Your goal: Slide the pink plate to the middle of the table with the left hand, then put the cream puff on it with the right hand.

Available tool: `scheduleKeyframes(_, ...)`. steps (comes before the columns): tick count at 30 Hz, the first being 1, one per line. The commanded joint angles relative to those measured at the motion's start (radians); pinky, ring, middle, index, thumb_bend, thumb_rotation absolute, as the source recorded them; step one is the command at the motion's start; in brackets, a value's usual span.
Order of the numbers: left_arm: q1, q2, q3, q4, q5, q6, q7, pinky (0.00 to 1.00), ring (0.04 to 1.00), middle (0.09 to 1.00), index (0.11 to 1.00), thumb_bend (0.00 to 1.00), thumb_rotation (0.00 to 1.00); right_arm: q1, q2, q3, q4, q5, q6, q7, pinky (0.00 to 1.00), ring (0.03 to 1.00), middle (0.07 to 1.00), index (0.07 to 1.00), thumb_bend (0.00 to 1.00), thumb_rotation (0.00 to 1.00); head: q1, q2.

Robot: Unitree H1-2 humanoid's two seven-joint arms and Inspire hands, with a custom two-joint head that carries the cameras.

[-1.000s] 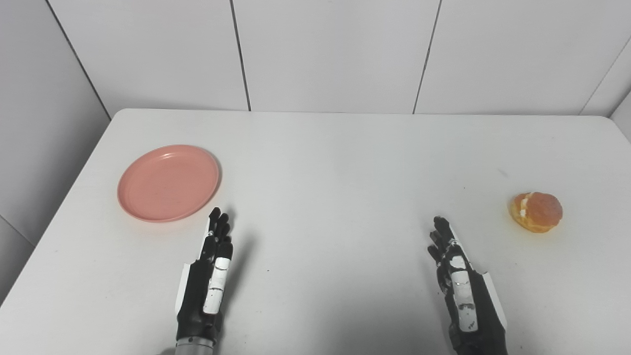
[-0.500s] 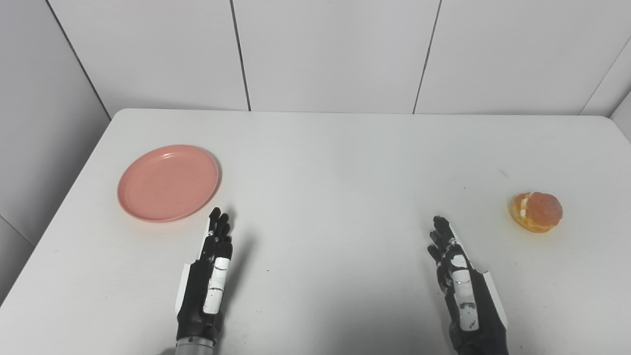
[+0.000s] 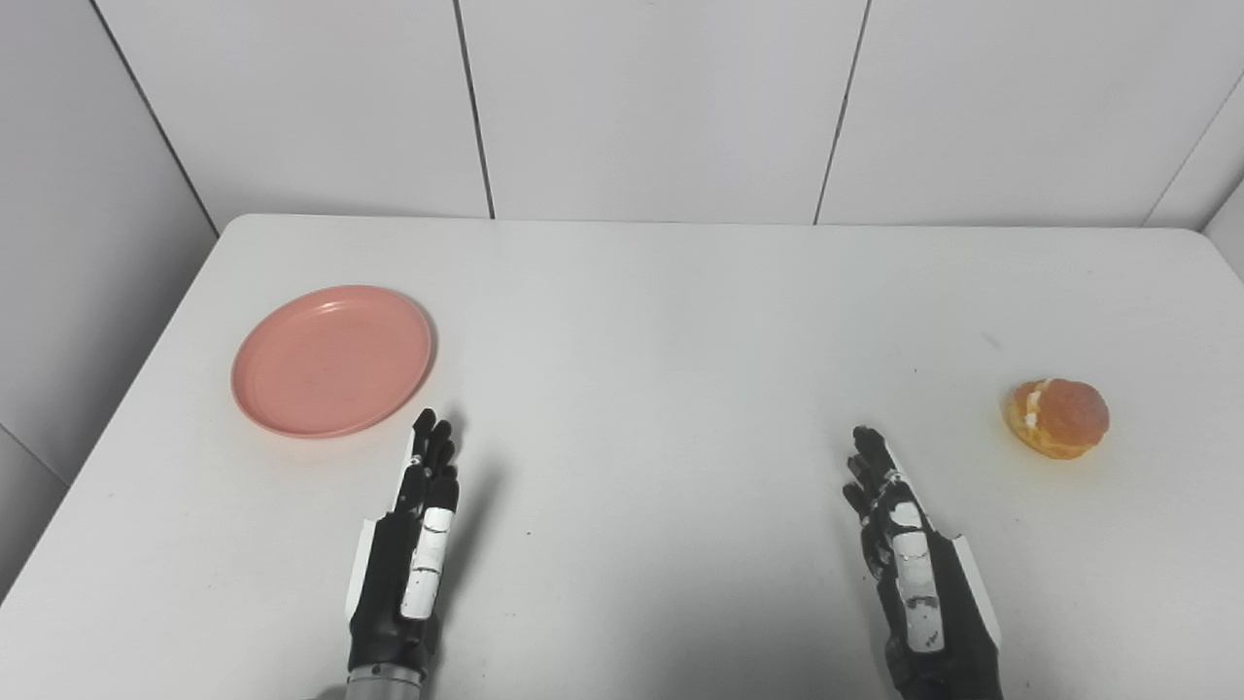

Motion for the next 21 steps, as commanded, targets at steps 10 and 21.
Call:
scheduleKeyframes(10,0.047,-0.015,-0.075,0.056,0.124,-0.062,0.039,1.00,0.997,1.000,1.000,0.74,0.93,0.026,-0.053,-0.063,0.054,0.080,-0.060,0.045,1.00,1.000,1.000,0.945,0.83,1.00,0.171,-0.089)
scheduleKeyframes(21,0.043,-0.073,-0.155,0.110,0.223,-0.074,0.135,0.95,0.969,1.000,1.000,0.73,0.99,-0.003,-0.089,-0.128,0.172,0.160,-0.117,0.101,1.00,1.000,1.000,0.964,0.82,1.00,0.326,-0.195)
